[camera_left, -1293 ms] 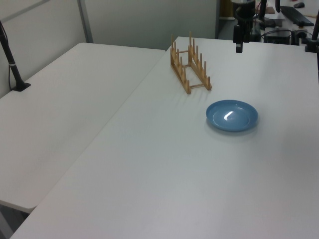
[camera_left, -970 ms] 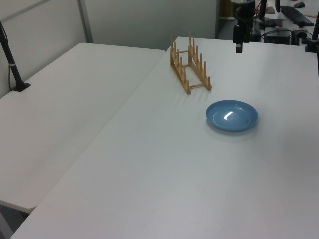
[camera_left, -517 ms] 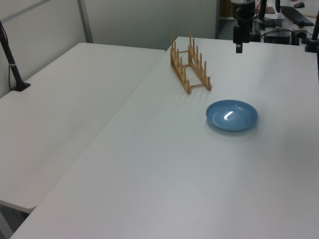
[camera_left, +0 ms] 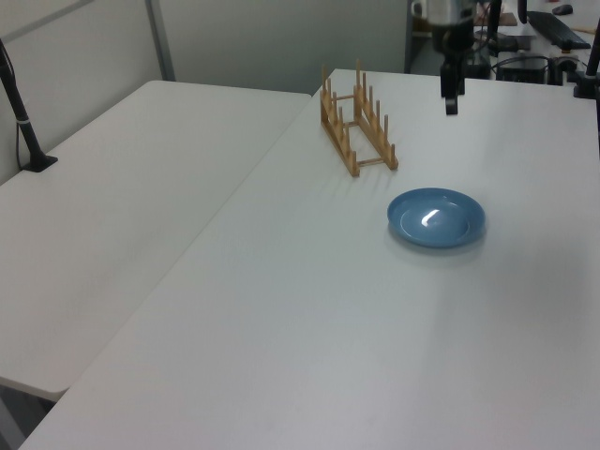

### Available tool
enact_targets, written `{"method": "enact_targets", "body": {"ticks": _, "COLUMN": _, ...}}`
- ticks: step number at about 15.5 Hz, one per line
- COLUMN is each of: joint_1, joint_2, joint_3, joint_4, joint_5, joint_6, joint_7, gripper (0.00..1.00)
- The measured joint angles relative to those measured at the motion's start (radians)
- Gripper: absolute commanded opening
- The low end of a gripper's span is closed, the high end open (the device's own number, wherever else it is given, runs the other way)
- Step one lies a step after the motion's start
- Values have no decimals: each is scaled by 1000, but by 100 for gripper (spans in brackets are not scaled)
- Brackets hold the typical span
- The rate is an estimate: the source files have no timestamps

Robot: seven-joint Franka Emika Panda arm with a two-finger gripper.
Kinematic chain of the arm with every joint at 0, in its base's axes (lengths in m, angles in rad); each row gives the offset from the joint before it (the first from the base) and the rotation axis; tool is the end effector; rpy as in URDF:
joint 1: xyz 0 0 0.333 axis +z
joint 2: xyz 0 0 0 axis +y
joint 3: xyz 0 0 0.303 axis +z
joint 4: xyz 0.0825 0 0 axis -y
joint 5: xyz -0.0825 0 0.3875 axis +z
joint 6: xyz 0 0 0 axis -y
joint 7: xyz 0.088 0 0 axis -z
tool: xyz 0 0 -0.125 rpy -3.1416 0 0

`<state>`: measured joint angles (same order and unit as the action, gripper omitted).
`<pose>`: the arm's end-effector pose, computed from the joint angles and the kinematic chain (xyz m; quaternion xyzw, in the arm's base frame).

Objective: Place plate in plate rack
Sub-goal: 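Move the gripper down to the rim of the blue plate, then grasp the blue plate rim and tilt the plate upward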

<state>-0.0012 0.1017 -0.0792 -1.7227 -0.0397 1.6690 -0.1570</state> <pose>0.5741 -0.0495 0.4719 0.9959 0.0415 -0.0797 0.0142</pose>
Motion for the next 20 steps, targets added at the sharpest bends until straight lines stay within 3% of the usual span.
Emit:
{"method": "enact_targets", "body": {"ticks": 2, "joint_1": -13, "joint_2": 52, "joint_3": -15, "joint_4": 2, "joint_5": 10, "joint_6": 8, "joint_7": -65, "gripper": 100}}
{"method": "enact_targets", "body": {"ticks": 6, "joint_1": -30, "joint_2": 106, "joint_3": -56, "joint_4": 5, "joint_5": 105, "joint_6": 12, "joint_7": -212, "gripper": 96}}
{"method": "enact_targets", "body": {"ticks": 9, "joint_1": -23, "joint_2": 167, "joint_3": -54, "joint_4": 4, "joint_5": 114, "joint_6": 16, "joint_7": -229, "gripper": 84}}
{"method": "enact_targets", "body": {"ticks": 20, "joint_1": -14, "joint_2": 289, "joint_3": -52, "joint_4": -7, "joint_5": 151, "joint_6": 205, "joint_7": -230, "gripper": 67}}
